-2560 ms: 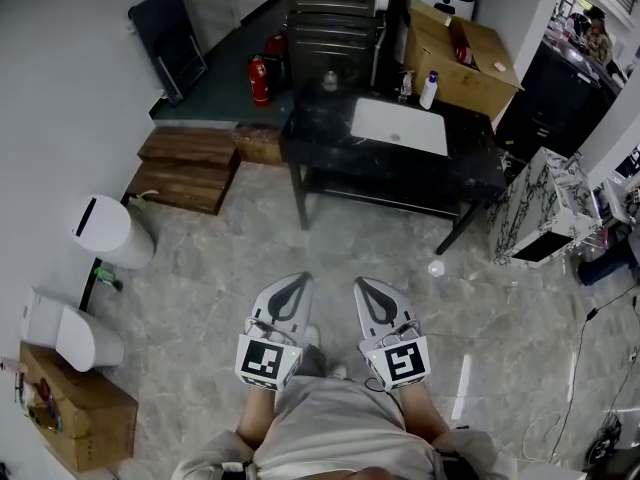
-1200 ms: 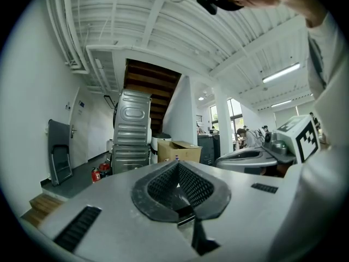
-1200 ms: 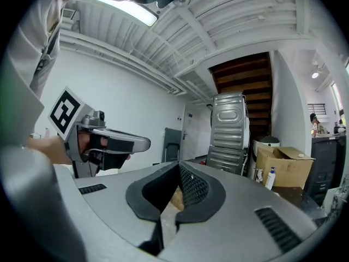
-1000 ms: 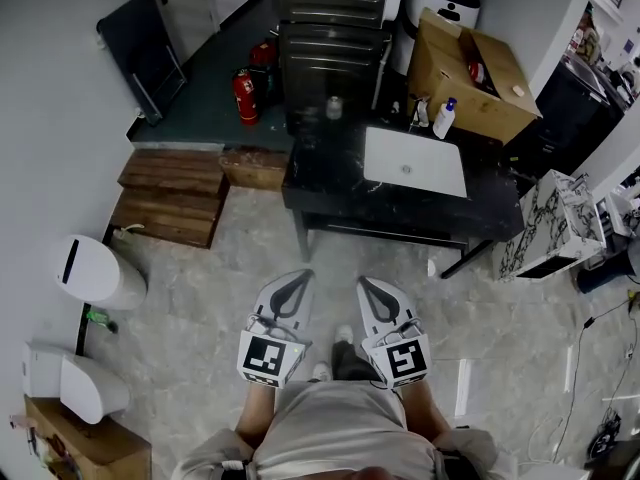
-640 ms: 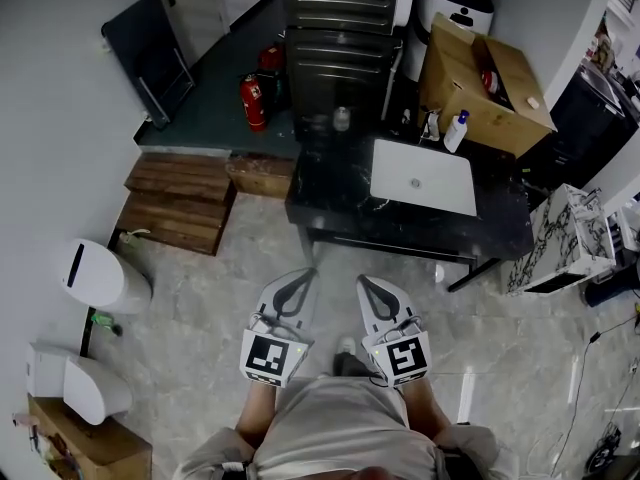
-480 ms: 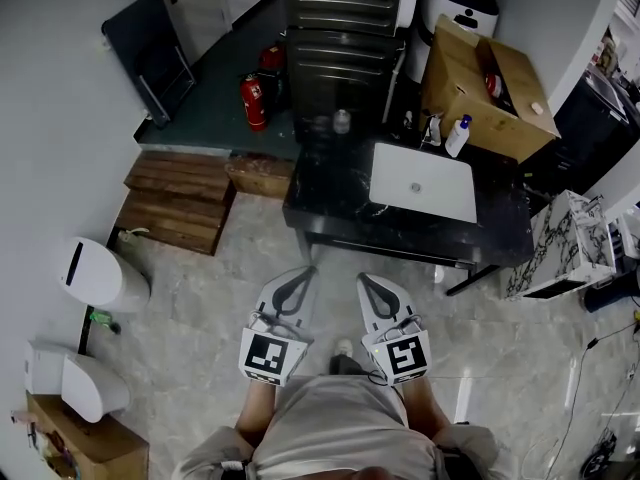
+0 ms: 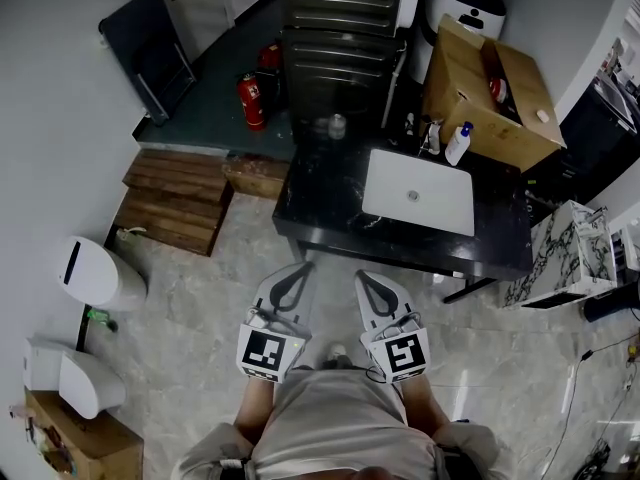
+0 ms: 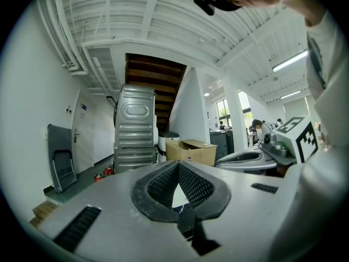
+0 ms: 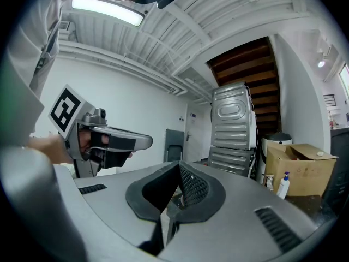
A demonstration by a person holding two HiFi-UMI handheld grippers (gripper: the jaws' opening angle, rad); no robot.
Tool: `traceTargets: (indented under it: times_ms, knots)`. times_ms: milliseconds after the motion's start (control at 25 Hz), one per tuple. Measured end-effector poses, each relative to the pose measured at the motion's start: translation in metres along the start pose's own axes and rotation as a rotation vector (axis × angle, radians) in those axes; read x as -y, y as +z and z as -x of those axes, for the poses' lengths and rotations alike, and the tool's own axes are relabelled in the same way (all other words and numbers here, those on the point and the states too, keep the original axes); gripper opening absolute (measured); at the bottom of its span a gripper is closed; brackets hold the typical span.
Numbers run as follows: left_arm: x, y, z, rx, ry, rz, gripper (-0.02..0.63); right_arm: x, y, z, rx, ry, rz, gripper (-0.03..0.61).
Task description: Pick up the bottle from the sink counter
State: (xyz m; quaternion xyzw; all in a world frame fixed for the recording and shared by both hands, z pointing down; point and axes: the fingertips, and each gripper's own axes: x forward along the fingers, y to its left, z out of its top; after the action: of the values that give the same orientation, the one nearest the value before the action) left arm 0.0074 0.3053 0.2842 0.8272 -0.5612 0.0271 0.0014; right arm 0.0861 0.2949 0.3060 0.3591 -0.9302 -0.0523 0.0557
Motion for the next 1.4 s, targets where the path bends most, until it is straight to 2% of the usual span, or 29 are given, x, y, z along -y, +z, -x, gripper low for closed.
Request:
traceTargets:
  times_ms: [320, 680, 920, 1400]
  knots:
    - [-0.003, -0.003, -0.022, -0.022, 0.019, 0.016, 0.002, 0.019, -0.004, -0.013, -0.004, 0.023, -0.033, -0.008]
    - [-0.025, -0.010, -0.050, -0.027, 0.019, 0.021, 0.002, 0.037, -0.014, -0.043, -0.020, 0.020, -0.025, -0.008]
    - [-0.055, -0.017, -0.078, -0.028, -0.002, 0.022, 0.000, 0.052, -0.017, -0.077, -0.036, -0.016, -0.053, -0.008]
    - [-0.113, -0.010, -0.133, -0.012, -0.095, 0.011, 0.002, 0.076, -0.011, -0.149, -0.046, -0.093, -0.031, -0.008]
